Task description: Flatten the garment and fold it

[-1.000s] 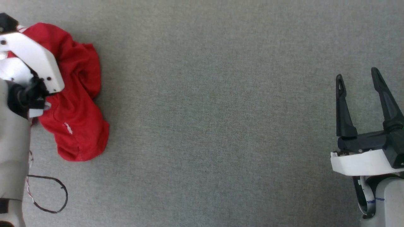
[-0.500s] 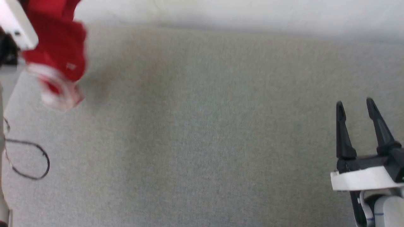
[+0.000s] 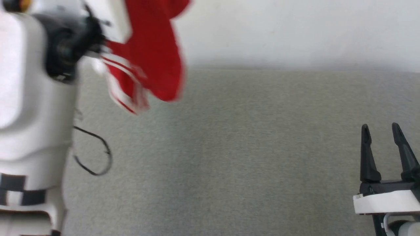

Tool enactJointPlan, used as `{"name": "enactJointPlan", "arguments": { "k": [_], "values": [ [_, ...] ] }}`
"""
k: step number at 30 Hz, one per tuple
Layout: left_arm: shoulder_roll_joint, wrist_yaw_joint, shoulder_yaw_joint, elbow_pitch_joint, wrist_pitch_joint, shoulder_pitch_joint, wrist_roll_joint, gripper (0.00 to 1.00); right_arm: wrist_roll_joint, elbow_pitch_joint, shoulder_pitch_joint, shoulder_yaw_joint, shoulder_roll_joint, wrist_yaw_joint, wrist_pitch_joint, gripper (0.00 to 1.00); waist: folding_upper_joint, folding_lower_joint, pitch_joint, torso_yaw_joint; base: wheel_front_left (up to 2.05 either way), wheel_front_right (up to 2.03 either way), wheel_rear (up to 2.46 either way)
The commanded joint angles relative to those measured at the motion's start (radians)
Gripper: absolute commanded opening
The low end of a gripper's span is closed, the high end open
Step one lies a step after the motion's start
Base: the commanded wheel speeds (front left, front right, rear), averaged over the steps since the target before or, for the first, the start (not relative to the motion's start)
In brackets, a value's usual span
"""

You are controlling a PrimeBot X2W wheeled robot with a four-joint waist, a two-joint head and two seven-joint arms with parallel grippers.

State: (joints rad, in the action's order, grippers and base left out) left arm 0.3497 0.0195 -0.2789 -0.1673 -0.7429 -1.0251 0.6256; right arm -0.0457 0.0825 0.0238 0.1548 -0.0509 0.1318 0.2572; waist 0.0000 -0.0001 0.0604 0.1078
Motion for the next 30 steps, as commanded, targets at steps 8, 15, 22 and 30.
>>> {"name": "enactJointPlan", "arguments": {
  "k": [8, 15, 22, 30],
  "values": [
    [-0.101, -0.030, -0.115, 0.095, -0.008, 0.128, 0.030, 0.00, -0.008, 0.019, 0.002, -0.001, 0.001, -0.001, 0.004, 1.00, 0.0000, 0.0001, 0.011, -0.113, 0.00, 0.00, 0.00],
    [-0.143, -0.051, -0.281, 0.043, 0.037, 0.338, -0.030, 0.00, -0.020, 0.021, -0.005, -0.007, 0.001, -0.001, 0.004, 1.00, 0.0000, 0.0001, 0.047, -0.163, 0.00, 0.00, 0.00],
    [-0.173, -0.047, -0.390, -0.162, 0.159, 0.483, -0.108, 0.00, -0.026, 0.018, -0.029, -0.023, 0.001, -0.001, 0.004, 1.00, 0.0000, 0.0001, 0.083, -0.206, 0.00, 0.00, 0.00],
    [-0.242, -0.041, -0.374, -0.303, 0.311, 0.492, -0.088, 1.00, -0.014, 0.006, -0.026, -0.010, 0.001, -0.001, 0.004, 1.00, 0.0000, 0.0001, 0.061, -0.194, 0.00, 0.00, 0.00]
  ]
}}
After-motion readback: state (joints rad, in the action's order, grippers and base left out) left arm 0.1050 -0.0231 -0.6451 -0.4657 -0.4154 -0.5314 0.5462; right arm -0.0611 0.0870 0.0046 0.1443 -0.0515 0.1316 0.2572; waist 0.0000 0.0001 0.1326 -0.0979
